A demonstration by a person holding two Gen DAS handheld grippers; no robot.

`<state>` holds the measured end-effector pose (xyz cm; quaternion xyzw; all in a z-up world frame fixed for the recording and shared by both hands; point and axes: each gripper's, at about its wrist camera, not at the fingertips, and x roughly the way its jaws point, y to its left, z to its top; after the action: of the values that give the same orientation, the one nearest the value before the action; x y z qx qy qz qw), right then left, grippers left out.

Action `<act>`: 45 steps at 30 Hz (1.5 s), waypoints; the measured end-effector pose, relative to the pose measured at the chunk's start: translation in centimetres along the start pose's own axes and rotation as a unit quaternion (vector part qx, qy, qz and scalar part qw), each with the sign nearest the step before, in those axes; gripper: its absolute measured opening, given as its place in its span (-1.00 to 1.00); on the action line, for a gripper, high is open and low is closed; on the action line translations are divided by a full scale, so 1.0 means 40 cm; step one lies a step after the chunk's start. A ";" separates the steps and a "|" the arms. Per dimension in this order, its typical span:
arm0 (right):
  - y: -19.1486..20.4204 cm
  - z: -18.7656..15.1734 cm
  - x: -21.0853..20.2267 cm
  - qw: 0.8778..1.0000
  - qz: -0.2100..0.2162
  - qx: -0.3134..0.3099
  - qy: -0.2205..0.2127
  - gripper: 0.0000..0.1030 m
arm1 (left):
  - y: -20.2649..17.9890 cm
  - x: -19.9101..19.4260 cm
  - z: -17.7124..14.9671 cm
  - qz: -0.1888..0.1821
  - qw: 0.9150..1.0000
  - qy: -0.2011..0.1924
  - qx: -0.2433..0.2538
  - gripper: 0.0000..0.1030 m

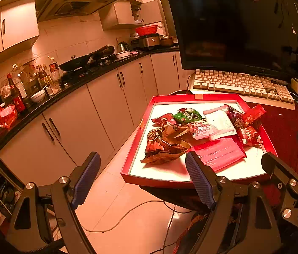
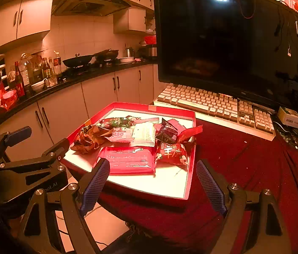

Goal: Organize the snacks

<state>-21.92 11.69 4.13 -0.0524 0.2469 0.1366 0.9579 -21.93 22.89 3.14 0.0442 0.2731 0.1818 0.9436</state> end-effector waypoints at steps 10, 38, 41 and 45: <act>0.007 -0.001 0.002 1.000 0.001 -0.004 0.003 0.66 | 0.000 0.000 0.001 0.000 1.000 0.000 0.000 0.62; 0.005 -0.004 0.011 1.000 0.005 -0.004 0.010 0.66 | 0.005 0.022 -0.009 0.001 1.000 0.016 0.004 0.62; 0.004 -0.004 0.012 1.000 0.005 -0.003 0.011 0.66 | 0.008 0.020 -0.008 0.000 1.000 0.014 0.003 0.62; 0.004 -0.005 0.013 1.000 0.005 -0.004 0.011 0.66 | 0.010 0.021 -0.010 0.000 1.000 0.015 0.001 0.62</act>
<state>-21.63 11.92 3.69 -0.0566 0.2574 0.1418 0.9542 -21.61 23.56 2.46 0.0420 0.2878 0.1821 0.9393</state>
